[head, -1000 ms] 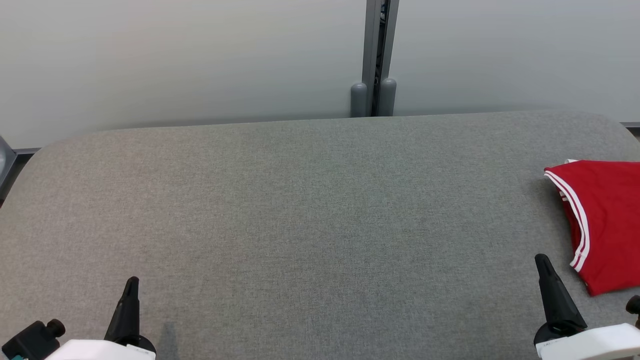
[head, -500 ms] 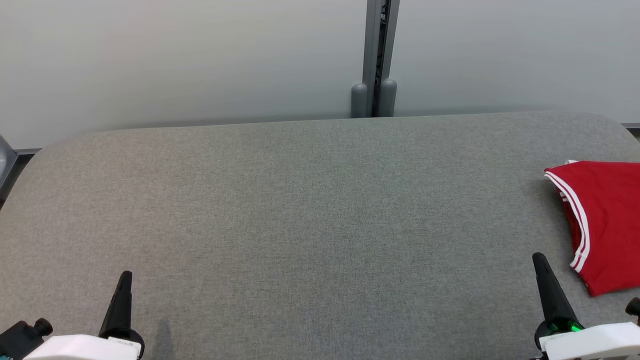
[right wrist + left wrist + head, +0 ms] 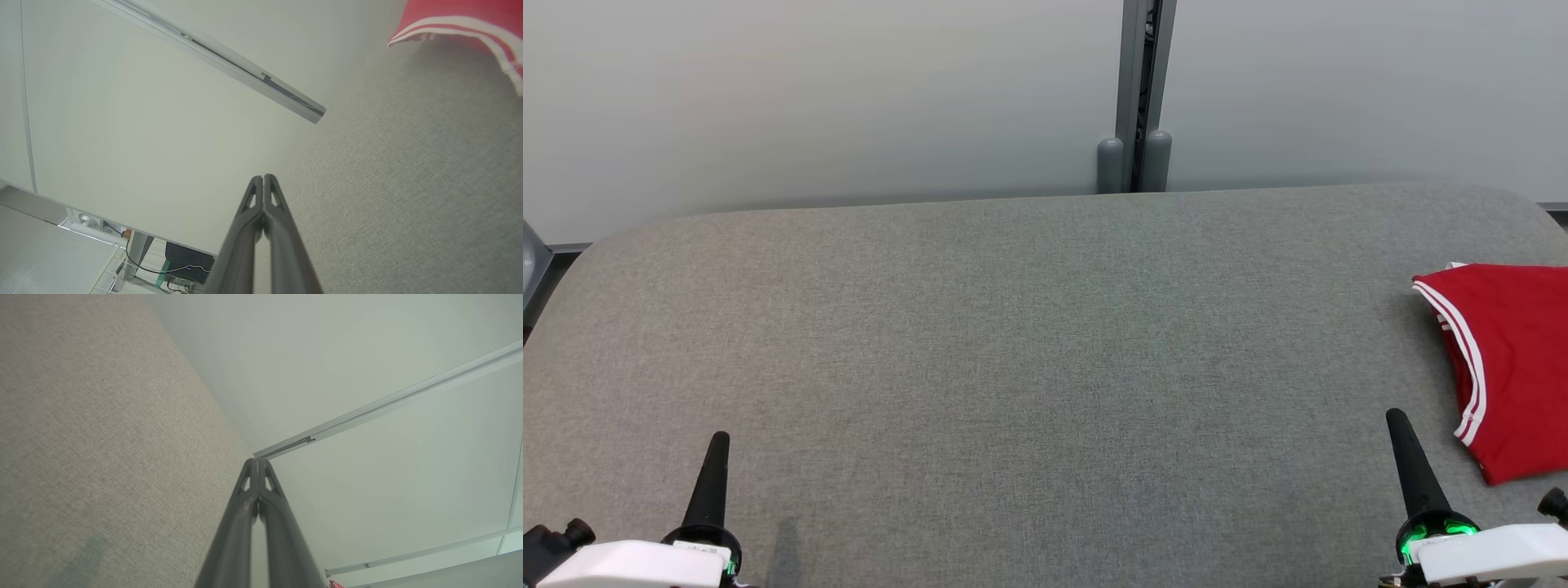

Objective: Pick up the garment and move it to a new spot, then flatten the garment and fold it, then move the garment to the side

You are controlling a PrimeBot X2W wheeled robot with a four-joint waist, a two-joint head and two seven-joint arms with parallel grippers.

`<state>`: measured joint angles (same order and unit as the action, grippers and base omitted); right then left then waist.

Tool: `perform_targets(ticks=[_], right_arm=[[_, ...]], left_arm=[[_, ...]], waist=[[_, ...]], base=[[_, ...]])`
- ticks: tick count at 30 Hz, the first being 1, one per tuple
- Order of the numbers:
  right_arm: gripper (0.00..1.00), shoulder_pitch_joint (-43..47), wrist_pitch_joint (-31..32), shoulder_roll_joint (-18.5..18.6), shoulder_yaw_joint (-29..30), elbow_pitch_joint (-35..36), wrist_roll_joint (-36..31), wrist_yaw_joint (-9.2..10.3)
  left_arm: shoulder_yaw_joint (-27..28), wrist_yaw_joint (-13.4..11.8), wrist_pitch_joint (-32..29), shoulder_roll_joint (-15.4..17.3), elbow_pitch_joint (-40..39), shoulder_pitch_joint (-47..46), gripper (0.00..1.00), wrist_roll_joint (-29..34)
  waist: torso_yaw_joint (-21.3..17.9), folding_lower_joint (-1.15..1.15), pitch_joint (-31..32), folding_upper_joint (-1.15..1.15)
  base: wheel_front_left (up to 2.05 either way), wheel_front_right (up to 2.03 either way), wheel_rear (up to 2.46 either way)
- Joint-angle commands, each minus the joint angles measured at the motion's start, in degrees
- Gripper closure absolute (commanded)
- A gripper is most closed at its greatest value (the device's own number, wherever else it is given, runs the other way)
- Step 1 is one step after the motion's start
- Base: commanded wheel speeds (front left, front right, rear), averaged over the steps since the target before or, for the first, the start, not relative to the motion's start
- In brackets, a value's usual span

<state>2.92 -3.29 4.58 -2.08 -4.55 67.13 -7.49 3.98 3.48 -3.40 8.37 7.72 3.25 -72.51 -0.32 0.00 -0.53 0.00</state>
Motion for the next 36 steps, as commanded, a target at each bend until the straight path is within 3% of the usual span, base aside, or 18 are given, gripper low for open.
perform_targets(ticks=[1,36], right_arm=[[1.00,-0.92,0.28,0.26,0.11,0.24,1.81,-0.01],[1.00,-2.09,0.79,-0.63,-1.12,-1.28,18.53,-0.01]], left_arm=[[0.87,0.51,-0.54,0.18,-0.46,-1.13,1.00,-1.73],[6.30,3.02,-6.41,-2.40,-0.09,-2.38,1.00,-15.81]], waist=[[0.01,0.00,0.02,0.00],[0.20,0.00,0.31,0.00]], base=[[0.00,0.00,0.00],[0.00,0.00,0.00]])
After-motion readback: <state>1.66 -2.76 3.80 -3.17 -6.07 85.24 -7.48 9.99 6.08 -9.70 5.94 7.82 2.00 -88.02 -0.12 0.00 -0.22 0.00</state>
